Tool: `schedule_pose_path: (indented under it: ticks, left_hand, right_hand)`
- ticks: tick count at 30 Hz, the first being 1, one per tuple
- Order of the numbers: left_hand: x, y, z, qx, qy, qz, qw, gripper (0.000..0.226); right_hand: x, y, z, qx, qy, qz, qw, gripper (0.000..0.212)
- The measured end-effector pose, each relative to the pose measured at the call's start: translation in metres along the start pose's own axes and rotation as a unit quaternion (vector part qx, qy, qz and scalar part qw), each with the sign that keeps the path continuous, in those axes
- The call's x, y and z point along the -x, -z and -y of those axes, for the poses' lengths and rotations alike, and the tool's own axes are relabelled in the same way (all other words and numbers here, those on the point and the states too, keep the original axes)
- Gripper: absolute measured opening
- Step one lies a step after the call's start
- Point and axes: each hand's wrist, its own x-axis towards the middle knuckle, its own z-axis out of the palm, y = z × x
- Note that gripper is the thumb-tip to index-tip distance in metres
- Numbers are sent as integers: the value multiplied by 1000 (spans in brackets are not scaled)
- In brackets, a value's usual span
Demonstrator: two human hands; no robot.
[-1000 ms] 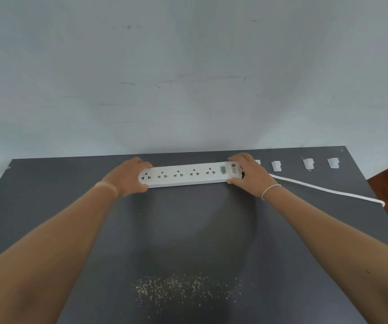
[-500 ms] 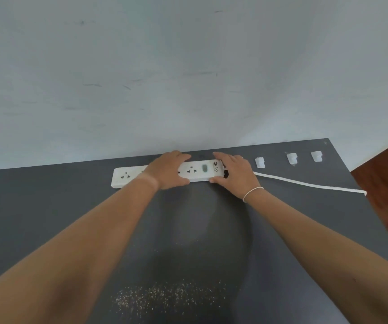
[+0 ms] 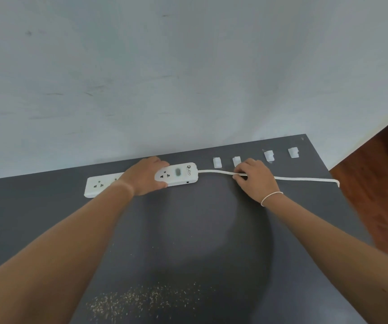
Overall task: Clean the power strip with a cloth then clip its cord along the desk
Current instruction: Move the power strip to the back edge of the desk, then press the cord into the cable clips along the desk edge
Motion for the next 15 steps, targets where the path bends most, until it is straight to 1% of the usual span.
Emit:
schedule_pose_path:
  ticks: [2,5,8,10,12,15]
  left_hand:
    - [1,0,3,-6,8,1,1000,61]
    - [-2,1,3,-6,23,7,1000,58]
    - [-9,4,-8,4,28,-6,1000,61]
    - [-17,5,-24,19,10,-28,999,59]
    - [-30,4,-45,42,-17,-39,998,51]
    - [-53,1,-73,52,-52,-23,997,41]
  right_hand:
    - [-2,-1,0,6,16,-6,1000,16]
    - [-9,0,1,-13,38,-22,999,15]
    - [-17,5,-2,-28,55,-10,998,16]
    - [-19,7,-4,-33,61,-8,998,17]
    - [-20,8,-5,-33,64,-16,997,18]
    - [-22,10,-5,-39,74,-26,996,17]
